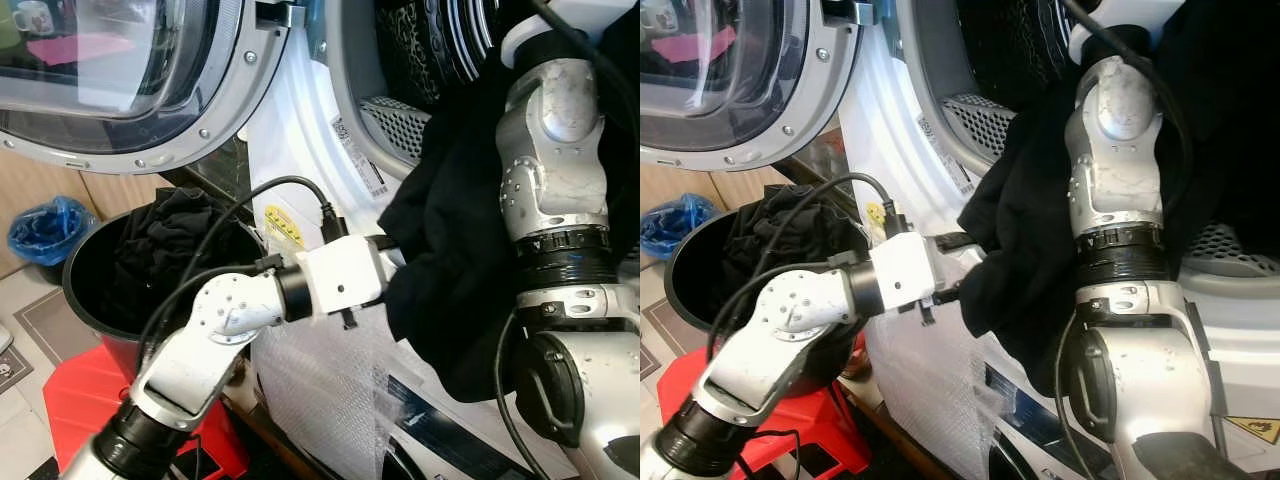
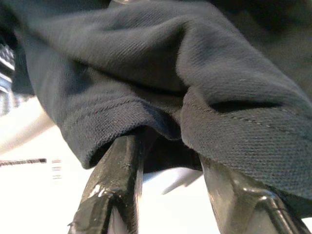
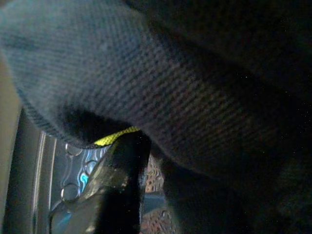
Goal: Clothes washing
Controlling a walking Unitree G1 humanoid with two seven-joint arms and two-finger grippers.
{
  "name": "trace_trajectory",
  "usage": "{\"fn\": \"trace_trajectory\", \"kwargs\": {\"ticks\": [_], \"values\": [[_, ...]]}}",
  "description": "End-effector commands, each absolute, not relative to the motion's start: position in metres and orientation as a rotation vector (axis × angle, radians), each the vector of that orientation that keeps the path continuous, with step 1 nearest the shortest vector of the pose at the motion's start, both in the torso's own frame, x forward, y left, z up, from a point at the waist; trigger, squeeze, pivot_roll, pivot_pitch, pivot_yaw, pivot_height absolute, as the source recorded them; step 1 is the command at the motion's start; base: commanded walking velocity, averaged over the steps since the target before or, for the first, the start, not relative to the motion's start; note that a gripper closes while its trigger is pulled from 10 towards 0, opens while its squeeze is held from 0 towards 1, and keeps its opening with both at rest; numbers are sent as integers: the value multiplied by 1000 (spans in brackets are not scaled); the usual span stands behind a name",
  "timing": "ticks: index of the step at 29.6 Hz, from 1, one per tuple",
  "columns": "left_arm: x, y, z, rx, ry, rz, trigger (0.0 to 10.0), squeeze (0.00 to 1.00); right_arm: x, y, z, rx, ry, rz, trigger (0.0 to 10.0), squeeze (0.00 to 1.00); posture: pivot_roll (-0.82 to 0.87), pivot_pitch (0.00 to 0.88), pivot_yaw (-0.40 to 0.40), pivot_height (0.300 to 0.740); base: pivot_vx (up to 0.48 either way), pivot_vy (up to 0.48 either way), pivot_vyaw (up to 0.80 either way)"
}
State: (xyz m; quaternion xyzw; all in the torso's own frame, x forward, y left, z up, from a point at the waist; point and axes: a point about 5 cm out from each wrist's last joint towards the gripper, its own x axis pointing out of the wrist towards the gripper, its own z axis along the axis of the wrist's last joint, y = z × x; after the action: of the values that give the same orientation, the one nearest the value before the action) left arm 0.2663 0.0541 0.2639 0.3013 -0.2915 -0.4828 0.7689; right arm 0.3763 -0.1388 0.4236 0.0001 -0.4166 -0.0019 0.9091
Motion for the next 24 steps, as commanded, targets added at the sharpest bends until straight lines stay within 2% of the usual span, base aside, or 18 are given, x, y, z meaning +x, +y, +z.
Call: {"fn": "trace_trajectory", "kwargs": {"ticks": [1, 6, 11, 14, 18, 20, 21, 24], "values": [[257, 51, 269, 763, -730, -1048, 10000, 0, 378, -149, 423, -11, -864, -34, 10000, 0, 223, 173, -97, 740, 0, 0, 0], [256, 51, 270, 790, -741, -1058, 10000, 0, 374, -156, 444, -1, -906, -67, 10000, 0, 228, 162, -104, 740, 0, 0, 0], [261, 47, 272, 683, -650, -1189, 10000, 0, 361, -178, 490, 86, -985, -155, 10000, 0, 224, 151, -108, 740, 0, 0, 0], [264, 47, 279, 678, -658, -1209, 10000, 0, 359, -185, 496, 109, -982, -172, 10000, 0, 221, 145, -109, 740, 0, 0, 0], [270, 45, 304, 618, -722, -1200, 10000, 0, 378, -193, 477, -35, -780, -284, 10000, 0, 209, 138, -108, 740, 0, 0, 0], [270, 45, 305, 610, -722, -1199, 10000, 0, 380, -193, 473, -37, -763, -286, 10000, 0, 209, 138, -108, 740, 0, 0, 0], [270, 45, 305, 599, -715, -1211, 10000, 0, 391, -190, 457, -89, -659, -269, 10000, 0, 202, 134, -105, 740, 0, 0, 0], [269, 46, 304, 568, -695, -1230, 10000, 0, 402, -189, 436, -85, -561, -246, 10000, 0, 197, 137, -103, 740, 0, 0, 0]]}}
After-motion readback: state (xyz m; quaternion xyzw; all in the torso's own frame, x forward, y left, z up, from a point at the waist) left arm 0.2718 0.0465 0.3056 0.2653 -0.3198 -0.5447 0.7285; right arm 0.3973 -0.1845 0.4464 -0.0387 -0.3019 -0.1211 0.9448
